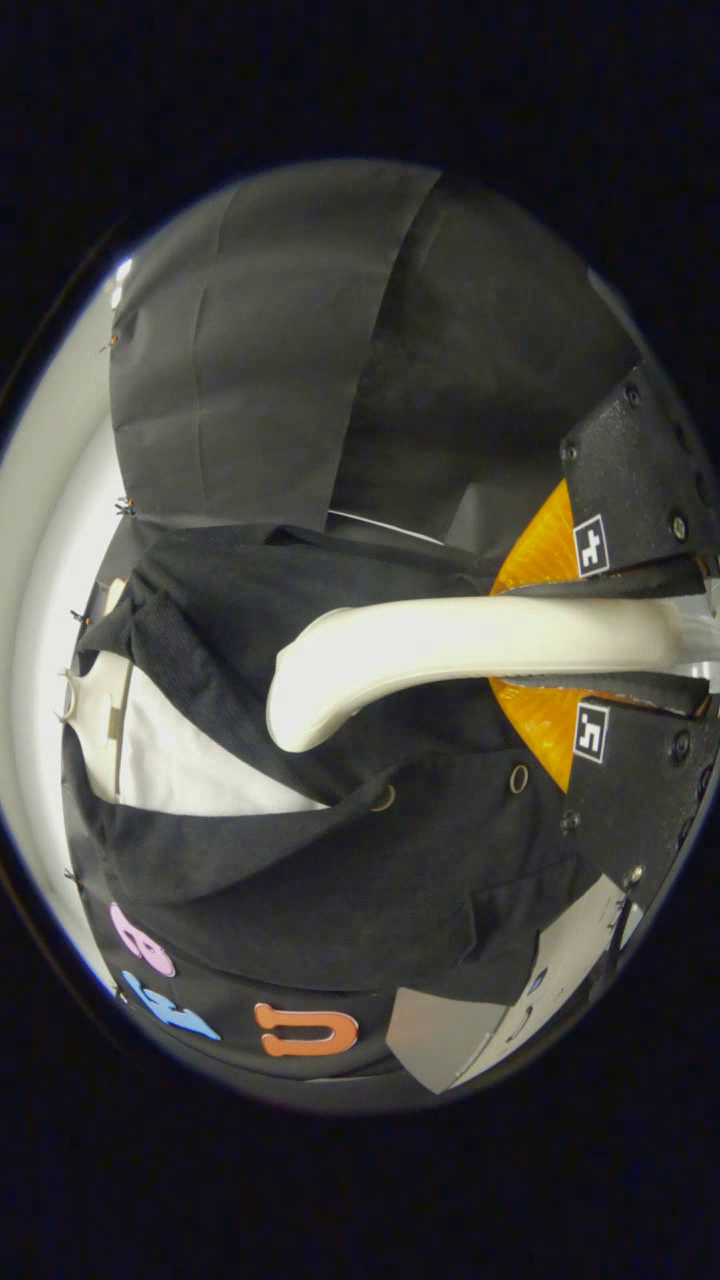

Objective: Iron the clothes twice with a garment steamer, once on the left side and once on the right side.

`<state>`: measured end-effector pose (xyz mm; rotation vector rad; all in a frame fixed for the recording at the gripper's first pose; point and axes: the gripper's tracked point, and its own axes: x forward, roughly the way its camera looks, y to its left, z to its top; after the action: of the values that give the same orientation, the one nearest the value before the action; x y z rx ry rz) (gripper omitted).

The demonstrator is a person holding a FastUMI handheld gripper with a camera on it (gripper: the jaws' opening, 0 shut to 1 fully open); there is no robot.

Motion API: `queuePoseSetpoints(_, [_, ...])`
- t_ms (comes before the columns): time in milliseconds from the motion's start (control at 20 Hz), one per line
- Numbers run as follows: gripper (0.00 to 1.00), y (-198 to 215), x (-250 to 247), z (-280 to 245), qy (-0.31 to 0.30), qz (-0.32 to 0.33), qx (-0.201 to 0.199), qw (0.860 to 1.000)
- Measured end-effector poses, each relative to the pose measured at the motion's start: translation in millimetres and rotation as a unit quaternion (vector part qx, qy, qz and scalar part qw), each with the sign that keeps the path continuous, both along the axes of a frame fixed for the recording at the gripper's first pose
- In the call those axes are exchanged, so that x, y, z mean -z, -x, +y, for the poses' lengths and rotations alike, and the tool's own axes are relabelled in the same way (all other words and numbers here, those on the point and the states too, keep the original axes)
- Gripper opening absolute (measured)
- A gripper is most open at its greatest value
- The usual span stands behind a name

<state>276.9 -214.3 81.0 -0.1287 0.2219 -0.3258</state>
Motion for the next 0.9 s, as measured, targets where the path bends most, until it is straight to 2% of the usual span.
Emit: queuePoseSetpoints(900, [0.32,16,96,4,0.002,0.062,0.011,0.998])
